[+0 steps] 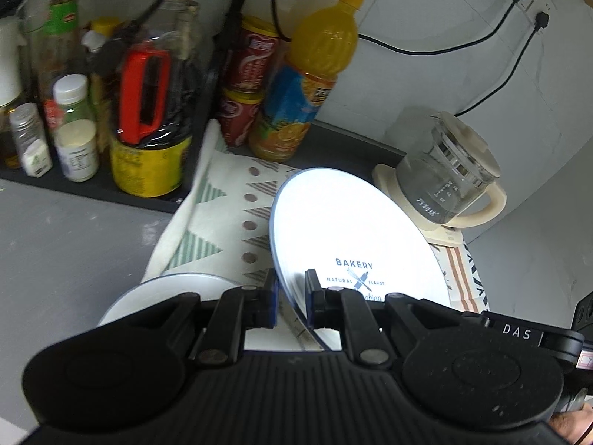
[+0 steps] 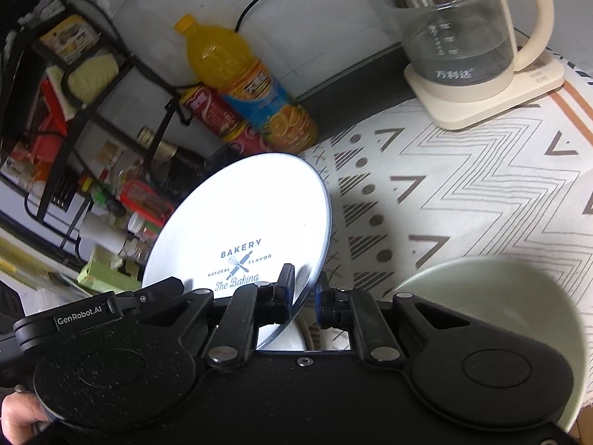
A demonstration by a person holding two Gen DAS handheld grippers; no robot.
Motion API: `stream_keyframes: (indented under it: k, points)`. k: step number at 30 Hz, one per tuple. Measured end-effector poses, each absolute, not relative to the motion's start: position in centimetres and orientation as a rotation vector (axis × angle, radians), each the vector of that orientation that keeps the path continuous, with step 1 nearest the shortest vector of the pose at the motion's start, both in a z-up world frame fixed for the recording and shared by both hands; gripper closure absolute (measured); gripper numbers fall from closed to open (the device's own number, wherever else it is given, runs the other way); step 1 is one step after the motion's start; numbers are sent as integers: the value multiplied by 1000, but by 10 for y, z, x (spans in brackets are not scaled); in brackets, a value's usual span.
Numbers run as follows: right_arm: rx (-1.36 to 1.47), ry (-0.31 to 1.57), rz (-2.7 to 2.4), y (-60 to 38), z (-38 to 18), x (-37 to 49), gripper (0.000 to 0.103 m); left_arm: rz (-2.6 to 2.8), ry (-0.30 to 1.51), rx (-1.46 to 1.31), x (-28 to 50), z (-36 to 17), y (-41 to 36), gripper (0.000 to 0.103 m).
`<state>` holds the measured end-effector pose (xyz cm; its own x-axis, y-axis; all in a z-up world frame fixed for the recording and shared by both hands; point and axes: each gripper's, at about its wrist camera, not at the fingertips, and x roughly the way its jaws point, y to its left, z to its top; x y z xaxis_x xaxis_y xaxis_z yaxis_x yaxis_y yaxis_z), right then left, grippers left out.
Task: Organize plates and bowls
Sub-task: 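Lower the Bakery plate onto the Sweet Bakery plate and open both grippers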
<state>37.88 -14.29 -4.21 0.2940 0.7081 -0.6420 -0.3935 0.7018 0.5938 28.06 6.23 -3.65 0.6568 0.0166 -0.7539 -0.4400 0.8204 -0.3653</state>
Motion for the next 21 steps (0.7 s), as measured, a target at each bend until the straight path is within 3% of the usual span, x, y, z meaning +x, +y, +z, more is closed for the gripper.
stream_keyframes:
  k: [21]
  points:
    - [173,1065,824,-99,-59,317,90,387,850,-608,207,-63,85,91]
